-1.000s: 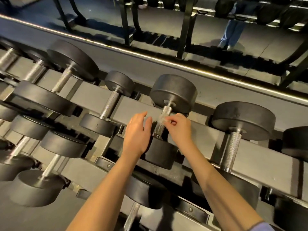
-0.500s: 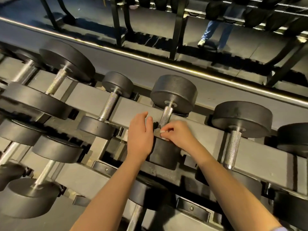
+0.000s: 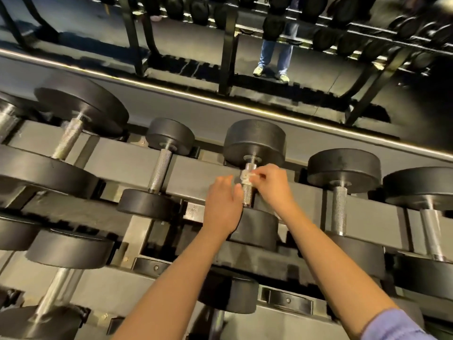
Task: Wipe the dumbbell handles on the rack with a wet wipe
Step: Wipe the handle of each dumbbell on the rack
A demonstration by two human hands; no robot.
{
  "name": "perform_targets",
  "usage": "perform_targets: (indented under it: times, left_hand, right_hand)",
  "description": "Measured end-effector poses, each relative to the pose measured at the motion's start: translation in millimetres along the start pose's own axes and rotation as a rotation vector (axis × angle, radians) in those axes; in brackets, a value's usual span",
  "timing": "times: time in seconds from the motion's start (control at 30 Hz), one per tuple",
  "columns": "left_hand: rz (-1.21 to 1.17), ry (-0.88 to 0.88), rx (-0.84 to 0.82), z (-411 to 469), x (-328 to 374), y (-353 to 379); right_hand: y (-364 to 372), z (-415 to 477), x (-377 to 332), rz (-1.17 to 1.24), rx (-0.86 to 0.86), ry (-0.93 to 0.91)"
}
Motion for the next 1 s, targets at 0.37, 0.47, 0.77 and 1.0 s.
perform_targets:
  times: [0.37, 0.47, 0.77, 1.0]
  left_hand:
    - [-0.105, -0.033, 0.031, 0.0, -3.6, 0.4]
    - [-0.127, -0.055, 0.044, 1.1, -8.9, 1.9]
    - [-0.153, -0.019, -0.047, 2.5, -9.1, 3.3]
    - [-0.25, -0.01, -0.099, 24.0, 4.0, 1.4]
  right_hand:
    - [5.6, 16.0, -2.7, -0.107, 0.004, -0.048]
    - [1.7, 22.5, -7.9, -0.082, 0.146, 0.055]
    - [-7.1, -7.1, 4.5, 0.158, -0.09, 0.187]
    - [-0.9, -22.4, -9.6, 0.519, -0.116, 0.303]
Point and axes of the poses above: each hand's wrist, its own z-axis towards the middle knuckle, its own y-axis out of the palm, x = y × z, the point moved 5 cm from there along z, towards the middle knuckle, and after that the axes turned 8 degrees about -z, right-handed, at the moved point
